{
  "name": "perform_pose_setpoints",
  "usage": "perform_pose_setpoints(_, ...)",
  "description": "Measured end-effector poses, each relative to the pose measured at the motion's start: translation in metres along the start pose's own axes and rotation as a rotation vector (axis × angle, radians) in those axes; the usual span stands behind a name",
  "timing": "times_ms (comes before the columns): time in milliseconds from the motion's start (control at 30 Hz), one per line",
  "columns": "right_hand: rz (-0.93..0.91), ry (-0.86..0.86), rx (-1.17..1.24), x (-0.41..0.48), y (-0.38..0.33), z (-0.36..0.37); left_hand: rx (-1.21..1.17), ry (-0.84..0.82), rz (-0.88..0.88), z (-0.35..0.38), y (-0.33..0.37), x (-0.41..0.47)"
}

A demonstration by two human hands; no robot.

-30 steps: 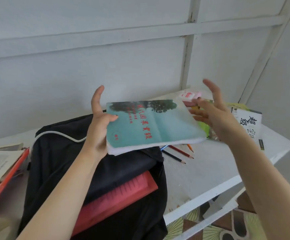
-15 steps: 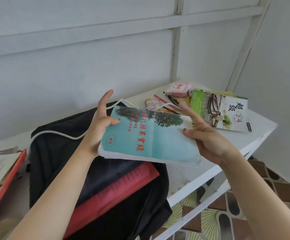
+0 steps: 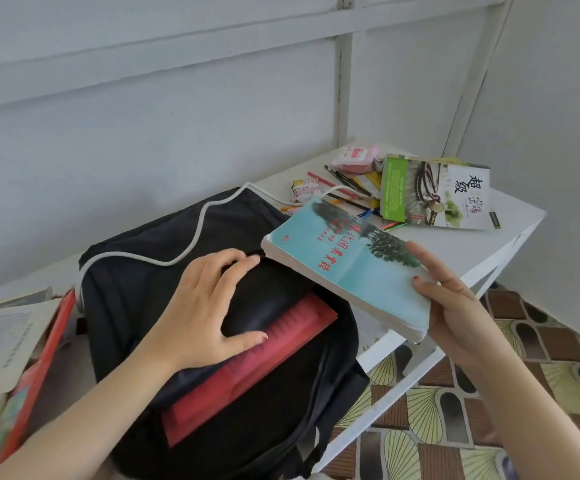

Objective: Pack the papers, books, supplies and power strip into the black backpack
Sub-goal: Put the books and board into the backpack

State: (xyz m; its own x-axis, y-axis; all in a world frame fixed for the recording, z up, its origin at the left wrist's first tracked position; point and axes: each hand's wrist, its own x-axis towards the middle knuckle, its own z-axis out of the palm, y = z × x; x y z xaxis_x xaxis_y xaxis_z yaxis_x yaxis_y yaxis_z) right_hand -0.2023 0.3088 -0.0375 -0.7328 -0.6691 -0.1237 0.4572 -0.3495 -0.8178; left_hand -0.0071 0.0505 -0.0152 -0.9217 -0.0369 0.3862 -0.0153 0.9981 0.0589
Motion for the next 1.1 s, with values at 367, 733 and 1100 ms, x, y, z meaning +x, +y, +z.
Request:
perform_pose_setpoints(367, 0.001, 0.113, 0.075, -0.052, 0.034, 0.006, -0.480, -0.382, -0.404, -0.020, -0.023, -0.003)
perform_pose_setpoints(733, 0.037, 0.119, 0.075, -0.078, 0.050, 0.019, -0.318, -0.236, -0.428, -0.017, -0.052, -0.009)
perform_pose_setpoints(1100, -0.018, 0.162, 0.043, -0.092, 0.050, 0.022, 0.392, -0.137, -0.029, -0.001, -0.014, -0.041)
